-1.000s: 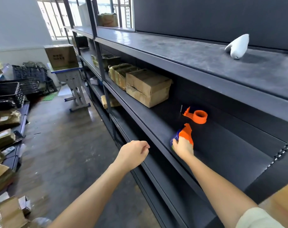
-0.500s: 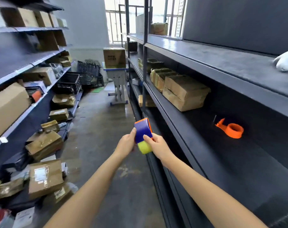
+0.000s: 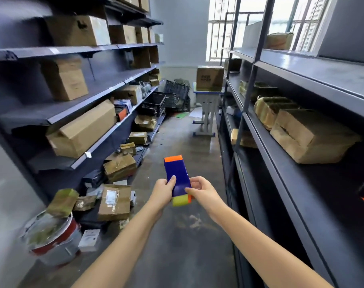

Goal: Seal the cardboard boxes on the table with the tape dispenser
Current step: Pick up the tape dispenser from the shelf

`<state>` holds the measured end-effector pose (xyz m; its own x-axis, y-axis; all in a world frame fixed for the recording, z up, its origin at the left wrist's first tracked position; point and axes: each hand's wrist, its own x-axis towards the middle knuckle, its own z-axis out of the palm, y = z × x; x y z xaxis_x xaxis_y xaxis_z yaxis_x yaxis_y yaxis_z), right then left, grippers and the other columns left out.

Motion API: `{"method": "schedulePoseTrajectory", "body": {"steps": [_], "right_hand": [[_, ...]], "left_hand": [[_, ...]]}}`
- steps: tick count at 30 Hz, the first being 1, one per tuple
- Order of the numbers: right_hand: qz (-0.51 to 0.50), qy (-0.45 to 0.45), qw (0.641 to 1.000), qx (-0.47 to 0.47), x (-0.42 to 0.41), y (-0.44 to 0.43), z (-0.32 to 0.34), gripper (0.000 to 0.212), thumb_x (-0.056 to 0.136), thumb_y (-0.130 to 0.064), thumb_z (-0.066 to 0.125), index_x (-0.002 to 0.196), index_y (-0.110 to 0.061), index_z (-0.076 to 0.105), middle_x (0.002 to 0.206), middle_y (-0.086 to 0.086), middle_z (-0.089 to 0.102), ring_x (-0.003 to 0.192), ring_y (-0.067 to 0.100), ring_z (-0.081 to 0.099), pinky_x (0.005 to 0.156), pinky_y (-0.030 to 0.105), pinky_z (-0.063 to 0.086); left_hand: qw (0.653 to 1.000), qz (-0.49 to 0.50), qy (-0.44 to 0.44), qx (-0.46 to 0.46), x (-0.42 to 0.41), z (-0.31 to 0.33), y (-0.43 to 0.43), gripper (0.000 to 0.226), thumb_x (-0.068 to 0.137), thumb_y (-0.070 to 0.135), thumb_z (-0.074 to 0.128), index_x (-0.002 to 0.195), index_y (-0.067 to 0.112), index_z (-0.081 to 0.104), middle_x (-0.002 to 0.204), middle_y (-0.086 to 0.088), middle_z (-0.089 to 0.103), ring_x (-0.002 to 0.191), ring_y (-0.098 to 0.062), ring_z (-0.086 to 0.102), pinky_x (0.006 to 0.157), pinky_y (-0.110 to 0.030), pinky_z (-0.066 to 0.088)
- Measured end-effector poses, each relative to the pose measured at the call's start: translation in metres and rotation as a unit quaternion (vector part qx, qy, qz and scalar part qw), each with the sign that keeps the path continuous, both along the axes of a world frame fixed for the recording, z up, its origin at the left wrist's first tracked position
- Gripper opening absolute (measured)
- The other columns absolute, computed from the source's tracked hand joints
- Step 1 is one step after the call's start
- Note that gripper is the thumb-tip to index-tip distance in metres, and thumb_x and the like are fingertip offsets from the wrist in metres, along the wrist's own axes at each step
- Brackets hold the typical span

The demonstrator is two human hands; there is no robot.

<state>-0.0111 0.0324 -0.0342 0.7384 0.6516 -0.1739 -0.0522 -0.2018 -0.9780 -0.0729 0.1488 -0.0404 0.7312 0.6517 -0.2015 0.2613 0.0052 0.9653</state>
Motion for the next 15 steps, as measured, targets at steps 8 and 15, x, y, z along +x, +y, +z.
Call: {"method": "schedulePoseTrajectory", "body": {"steps": [8, 15], "right_hand": [[-0.042, 0.074, 0.996, 0.018, 0.06, 0.075, -0.017, 0.02, 0.096, -0.019, 0.051, 0.11, -0.004, 0.052, 0.09, 0.007, 0.066, 0.075, 0.02, 0.061, 0.076, 0.033, 0.052], [-0.008, 0.11, 0.993, 0.046, 0.149, 0.173, -0.013, 0.017, 0.096, -0.016, 0.051, 0.112, -0.011, 0.053, 0.085, 0.009, 0.07, 0.059, 0.018, 0.066, 0.053, 0.028, 0.054]], "left_hand": [[0.999, -0.014, -0.025, 0.034, 0.039, -0.025, 0.069, 0.034, 0.101, 0.021, 0.038, 0.087, 0.001, 0.062, 0.076, -0.007, 0.064, 0.068, -0.014, 0.058, 0.057, -0.016, 0.043], [0.999, -0.015, -0.041, 0.024, 0.122, -0.038, 0.168, 0.028, 0.099, 0.025, 0.04, 0.088, 0.012, 0.062, 0.083, -0.006, 0.07, 0.076, -0.016, 0.066, 0.067, -0.024, 0.05]]}}
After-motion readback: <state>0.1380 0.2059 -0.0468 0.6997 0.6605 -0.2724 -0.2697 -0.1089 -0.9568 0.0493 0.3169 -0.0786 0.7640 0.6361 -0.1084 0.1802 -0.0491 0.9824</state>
